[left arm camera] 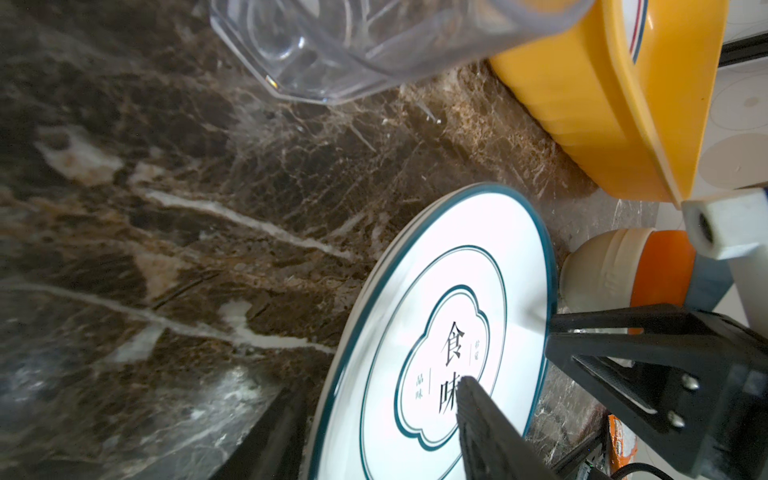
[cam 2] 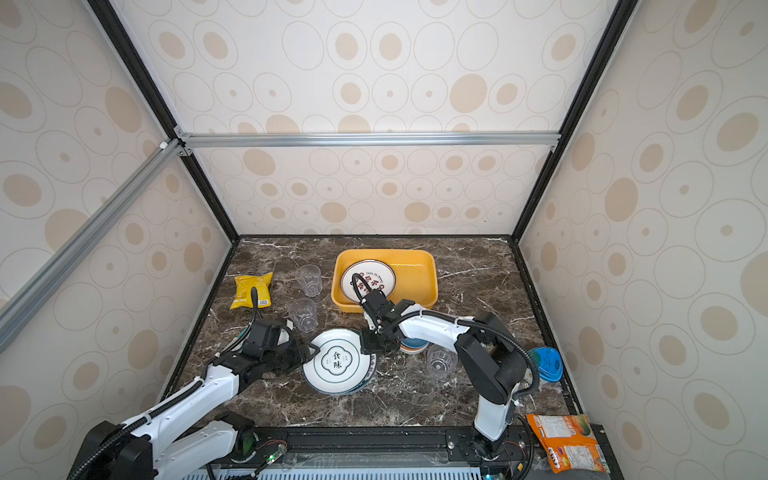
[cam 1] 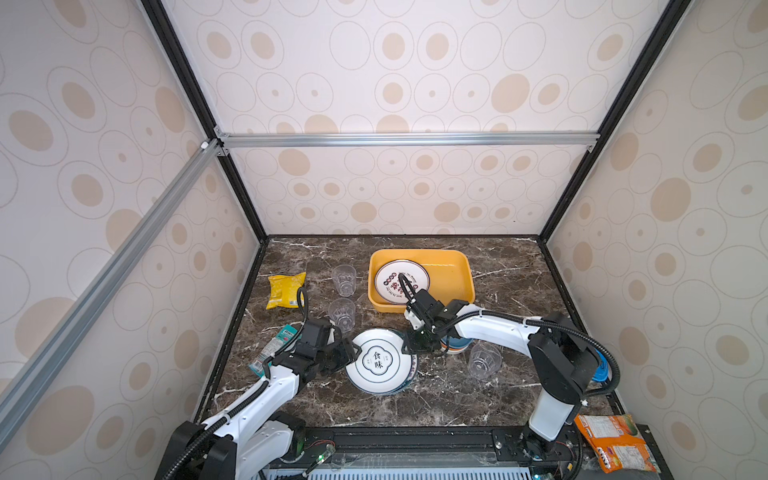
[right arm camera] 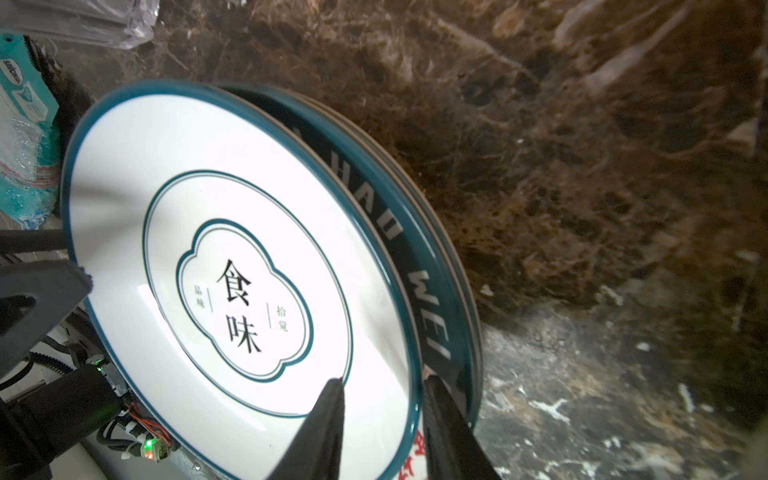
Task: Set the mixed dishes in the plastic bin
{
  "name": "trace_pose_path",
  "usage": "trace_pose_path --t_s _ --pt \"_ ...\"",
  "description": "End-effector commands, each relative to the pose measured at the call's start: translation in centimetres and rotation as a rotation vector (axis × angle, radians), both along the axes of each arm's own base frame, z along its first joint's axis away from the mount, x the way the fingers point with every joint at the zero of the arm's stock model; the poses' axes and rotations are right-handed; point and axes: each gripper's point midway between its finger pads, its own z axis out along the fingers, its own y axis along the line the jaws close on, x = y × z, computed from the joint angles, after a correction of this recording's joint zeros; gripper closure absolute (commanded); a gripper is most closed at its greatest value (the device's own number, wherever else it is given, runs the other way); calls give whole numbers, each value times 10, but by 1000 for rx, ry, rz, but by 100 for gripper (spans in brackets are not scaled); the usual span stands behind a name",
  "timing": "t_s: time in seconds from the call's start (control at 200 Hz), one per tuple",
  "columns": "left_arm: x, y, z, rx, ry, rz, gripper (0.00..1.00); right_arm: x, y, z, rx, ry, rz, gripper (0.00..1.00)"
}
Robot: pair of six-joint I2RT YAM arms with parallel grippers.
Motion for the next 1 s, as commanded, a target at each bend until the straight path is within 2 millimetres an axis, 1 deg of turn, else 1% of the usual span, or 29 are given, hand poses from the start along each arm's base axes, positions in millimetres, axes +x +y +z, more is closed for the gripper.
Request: trace_pose_path --t_s 0.0,0.305,0.45,0.565,0.735,0.99 --pt "-3 2 -1 8 8 8 44 -2 12 2 26 5 23 66" --pt "-6 4 -1 19 11 9 53 -1 18 3 42 5 32 67" --pt "-7 4 0 19 9 11 61 -1 20 3 47 6 35 67" --pt "-6 4 2 20 6 9 64 -2 21 3 48 7 37 67" --pt "-5 3 6 18 -2 4 77 -1 20 4 47 4 35 68" --pt "-2 4 14 22 -20 3 87 0 20 7 52 -7 33 68"
